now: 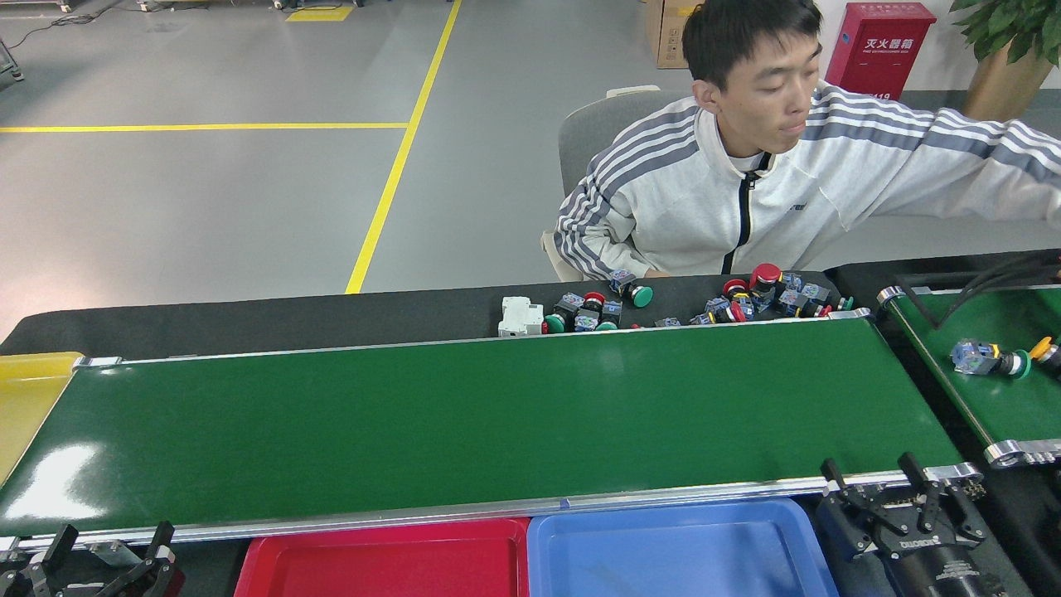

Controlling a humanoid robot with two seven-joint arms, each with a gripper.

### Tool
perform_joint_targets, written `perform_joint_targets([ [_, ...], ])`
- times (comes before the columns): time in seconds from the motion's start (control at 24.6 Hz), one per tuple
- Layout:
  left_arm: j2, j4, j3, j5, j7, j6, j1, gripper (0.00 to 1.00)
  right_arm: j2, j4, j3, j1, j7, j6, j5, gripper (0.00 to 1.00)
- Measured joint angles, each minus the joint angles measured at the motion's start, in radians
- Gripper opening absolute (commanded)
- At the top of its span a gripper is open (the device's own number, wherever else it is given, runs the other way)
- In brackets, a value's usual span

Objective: Pick switch part from conveyor to tray

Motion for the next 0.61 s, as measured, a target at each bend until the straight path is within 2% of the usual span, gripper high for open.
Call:
perform_joint_targets([
  [0.12, 0.0, 0.004, 0.001, 0.001, 0.0, 0.002, 0.0, 1.0, 0.0, 0.0, 0.0, 0.022, 0.004, -0.021, 0.0, 1.0],
  [0.61, -0.004, 0.029, 0.001, 0.009, -0.006, 0.034, 0.01, 1.0, 0.0, 0.0, -0.001, 0.025, 0.006, -0.033, 0.0, 1.0],
])
